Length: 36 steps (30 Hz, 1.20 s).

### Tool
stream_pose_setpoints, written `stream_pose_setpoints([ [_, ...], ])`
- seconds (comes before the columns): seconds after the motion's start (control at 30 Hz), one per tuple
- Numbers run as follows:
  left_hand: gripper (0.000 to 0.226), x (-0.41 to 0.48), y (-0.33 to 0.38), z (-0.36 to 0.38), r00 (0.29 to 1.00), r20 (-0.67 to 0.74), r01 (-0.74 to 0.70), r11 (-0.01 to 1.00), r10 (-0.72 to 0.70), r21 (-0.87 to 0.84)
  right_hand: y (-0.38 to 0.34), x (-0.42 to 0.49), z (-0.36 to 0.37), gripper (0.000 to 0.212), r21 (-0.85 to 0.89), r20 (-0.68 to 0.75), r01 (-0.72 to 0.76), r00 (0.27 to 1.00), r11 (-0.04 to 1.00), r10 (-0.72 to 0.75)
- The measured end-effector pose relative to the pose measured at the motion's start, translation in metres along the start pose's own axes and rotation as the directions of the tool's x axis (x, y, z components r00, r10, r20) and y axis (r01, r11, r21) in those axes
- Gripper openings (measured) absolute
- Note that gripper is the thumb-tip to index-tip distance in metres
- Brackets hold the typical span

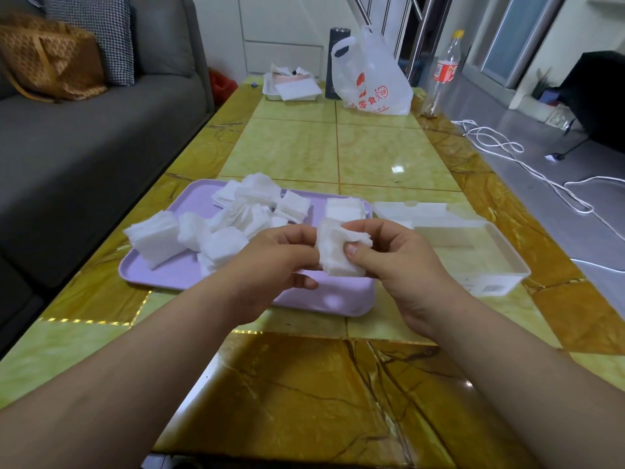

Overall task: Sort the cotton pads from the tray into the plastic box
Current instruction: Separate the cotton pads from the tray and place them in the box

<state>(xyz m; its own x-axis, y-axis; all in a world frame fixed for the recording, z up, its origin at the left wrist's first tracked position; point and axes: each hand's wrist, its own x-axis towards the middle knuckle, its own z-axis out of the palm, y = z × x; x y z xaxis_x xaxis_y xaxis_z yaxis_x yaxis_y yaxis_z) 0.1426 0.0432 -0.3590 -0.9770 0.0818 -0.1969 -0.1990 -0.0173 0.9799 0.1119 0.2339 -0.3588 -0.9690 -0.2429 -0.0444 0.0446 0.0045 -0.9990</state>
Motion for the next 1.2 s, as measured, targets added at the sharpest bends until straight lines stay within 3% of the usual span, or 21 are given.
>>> stream_pose_setpoints([
  [0.17,0.031,-0.0003,0.0049,-0.0005,0.997,0.060,0.050,0.984,-0.041,-0.169,-0.0001,-0.0028,0.0003,0.030,-0.075,-0.003,0.050,0.999,0.996,-0.050],
  [0.3,0.042,-0.0002,0.0056,-0.0002,0.999,0.042,0.034,0.989,-0.028,-0.147,0.0003,-0.0036,0.0022,0.047,-0.081,0.005,0.026,1.000,0.996,-0.026],
  [0.43,0.045,0.0006,0.0046,0.0020,1.000,-0.006,0.024,0.995,-0.025,-0.093,-0.0028,-0.0055,0.0034,0.046,-0.200,-0.007,0.108,0.994,0.974,-0.112],
  [0.57,0.016,-0.0002,0.0036,0.0031,0.997,-0.075,0.012,0.998,-0.017,-0.069,0.0004,-0.0065,0.0077,0.048,-0.310,0.012,0.126,0.992,0.943,-0.128],
  [0.7,0.013,-0.0019,0.0040,0.0018,0.997,-0.065,0.030,0.997,-0.034,-0.068,0.0031,-0.0066,0.0079,0.035,-0.383,0.054,0.113,0.993,0.917,-0.100],
  [0.83,0.015,-0.0007,0.0038,-0.0003,0.997,-0.071,0.014,0.999,-0.016,-0.037,0.0065,-0.0055,0.0047,0.009,-0.395,0.066,0.096,0.995,0.914,-0.077],
  [1.0,0.025,-0.0048,0.0018,0.0035,0.997,-0.001,-0.071,0.972,0.073,0.224,0.0047,-0.0052,0.0046,0.022,-0.275,-0.025,0.069,0.997,0.959,-0.079],
  [1.2,0.020,-0.0040,0.0062,0.0075,0.997,-0.012,-0.072,0.965,0.078,0.253,-0.0015,-0.0078,0.0010,0.016,-0.196,0.041,-0.016,0.999,0.980,0.024],
])
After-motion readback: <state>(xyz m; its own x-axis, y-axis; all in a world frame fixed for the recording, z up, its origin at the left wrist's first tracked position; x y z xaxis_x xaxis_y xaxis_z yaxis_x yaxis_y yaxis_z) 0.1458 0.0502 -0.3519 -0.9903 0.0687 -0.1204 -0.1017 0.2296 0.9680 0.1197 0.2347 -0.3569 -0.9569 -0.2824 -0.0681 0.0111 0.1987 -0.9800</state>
